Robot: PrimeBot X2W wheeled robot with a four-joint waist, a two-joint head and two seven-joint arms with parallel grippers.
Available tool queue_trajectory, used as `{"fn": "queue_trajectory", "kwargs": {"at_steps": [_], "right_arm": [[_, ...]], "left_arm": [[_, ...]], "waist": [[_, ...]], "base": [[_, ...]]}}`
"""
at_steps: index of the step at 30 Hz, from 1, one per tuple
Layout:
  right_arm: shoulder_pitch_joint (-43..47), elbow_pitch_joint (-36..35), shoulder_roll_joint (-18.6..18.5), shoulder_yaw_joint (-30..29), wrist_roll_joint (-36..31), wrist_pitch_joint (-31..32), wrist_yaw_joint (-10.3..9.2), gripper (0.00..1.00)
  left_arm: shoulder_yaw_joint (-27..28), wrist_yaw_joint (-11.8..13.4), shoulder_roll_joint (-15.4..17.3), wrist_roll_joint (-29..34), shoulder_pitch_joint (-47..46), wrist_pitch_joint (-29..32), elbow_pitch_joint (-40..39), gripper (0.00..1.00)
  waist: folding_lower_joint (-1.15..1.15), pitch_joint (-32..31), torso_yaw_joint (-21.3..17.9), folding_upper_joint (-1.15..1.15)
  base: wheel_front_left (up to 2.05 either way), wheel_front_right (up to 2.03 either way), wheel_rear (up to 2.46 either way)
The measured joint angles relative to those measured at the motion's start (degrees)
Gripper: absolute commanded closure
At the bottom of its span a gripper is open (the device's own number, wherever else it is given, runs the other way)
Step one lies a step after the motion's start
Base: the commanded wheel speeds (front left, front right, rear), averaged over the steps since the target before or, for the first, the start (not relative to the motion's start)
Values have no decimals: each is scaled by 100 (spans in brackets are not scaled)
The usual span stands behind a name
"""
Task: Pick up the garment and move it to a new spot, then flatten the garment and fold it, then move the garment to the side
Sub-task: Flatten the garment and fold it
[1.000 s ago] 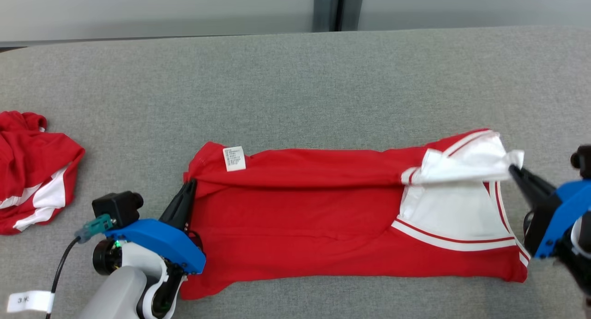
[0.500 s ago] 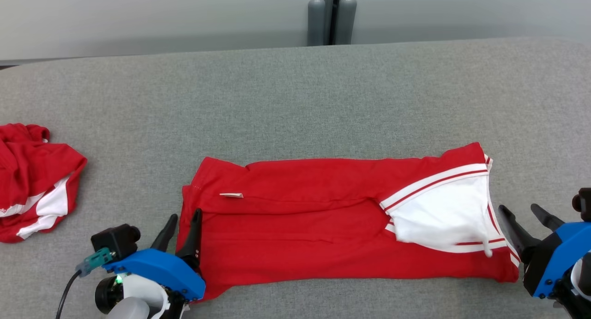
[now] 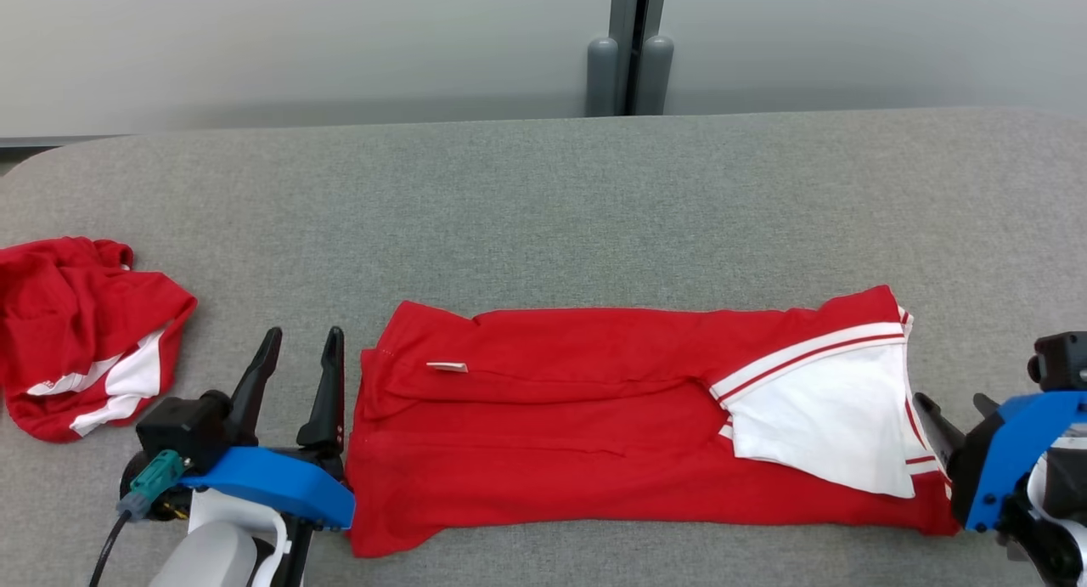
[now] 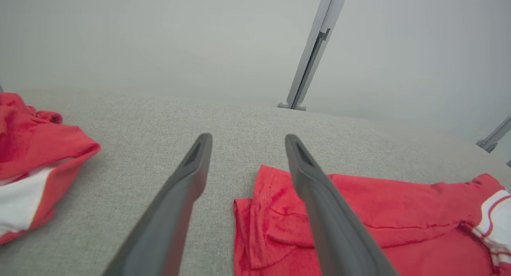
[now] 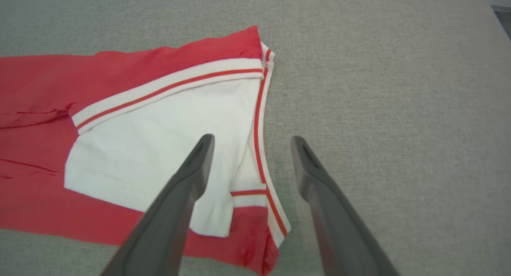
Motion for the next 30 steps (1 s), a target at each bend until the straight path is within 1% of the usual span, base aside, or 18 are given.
{"fn": "queue_trajectory", "kwargs": {"at_steps": [2,6,9,15,21,24,28,29,30], "right_arm": [[-135,220,16,15,-56,-4,0,0],[-359,623,68,-18,-320,-159,0,0],[-465,983,131,-71,-535,-202,1,0],[-631,1480,334,-207,-836,-293,1,0],[-849,1938,459,-368,-1080,-401,1,0],[-996,2146,510,-427,-1200,-415,0,0],[-1148,2403,542,-382,-1176,-428,-11,0],[-1186,2462,539,-319,-1080,-433,-23,91],[-1187,2468,534,-259,-1048,-463,-27,100]], "left_arm": [[-11,12,23,257,-60,-1,0,0],[121,36,14,523,-192,-9,-14,0],[250,80,-2,584,-211,-9,-16,0],[544,83,-3,635,-205,-9,-42,0],[666,58,-33,695,-116,-9,-71,0],[672,49,-98,713,-96,-9,-74,0],[686,-10,-135,719,-96,-9,-15,0],[688,-33,-149,725,-97,-9,11,0],[689,-36,-158,727,-98,-9,21,0]], "waist": [[0,-1,21,0],[0,7,83,0],[1,22,125,0],[1,54,206,0],[1,116,270,0],[1,152,296,0],[0,186,324,0],[1,189,325,0],[1,188,322,0]], "base": [[0,0,0],[0,0,0],[0,0,0],[0,0,0],[0,0,0],[0,0,0],[0,0,0],[0,0,0],[0,0,0]]}}
